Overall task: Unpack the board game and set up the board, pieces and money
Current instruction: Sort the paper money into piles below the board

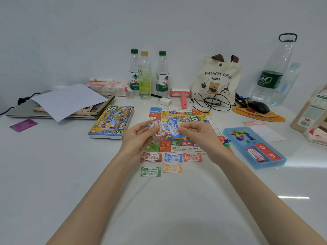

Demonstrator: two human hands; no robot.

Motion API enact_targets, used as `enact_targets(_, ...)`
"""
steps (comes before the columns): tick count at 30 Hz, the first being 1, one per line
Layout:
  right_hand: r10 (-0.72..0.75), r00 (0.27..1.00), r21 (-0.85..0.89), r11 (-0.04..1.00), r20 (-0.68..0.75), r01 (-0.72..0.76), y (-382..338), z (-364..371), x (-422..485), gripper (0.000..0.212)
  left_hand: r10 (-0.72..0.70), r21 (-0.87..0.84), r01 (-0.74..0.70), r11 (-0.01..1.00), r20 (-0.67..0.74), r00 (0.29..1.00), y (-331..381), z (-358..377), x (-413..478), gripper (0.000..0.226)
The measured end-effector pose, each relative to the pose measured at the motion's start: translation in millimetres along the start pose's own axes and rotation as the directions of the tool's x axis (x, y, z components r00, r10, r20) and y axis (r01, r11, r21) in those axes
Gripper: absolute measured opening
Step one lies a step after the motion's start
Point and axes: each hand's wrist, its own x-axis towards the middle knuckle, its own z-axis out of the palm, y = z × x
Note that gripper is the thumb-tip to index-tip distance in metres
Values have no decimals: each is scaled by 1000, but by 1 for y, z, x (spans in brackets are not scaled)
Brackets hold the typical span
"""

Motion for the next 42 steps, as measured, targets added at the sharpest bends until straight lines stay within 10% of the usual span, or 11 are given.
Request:
enact_targets(15,76,979,-451,892,189,18,13,-16,-3,5,15,-10,-16,1000,-36,999,3,-8,3,25)
enact_targets(42,102,951,-651,750,291,118,19,3,20,15,5,-36,-8,999,-69,998,5,-11,5,25)
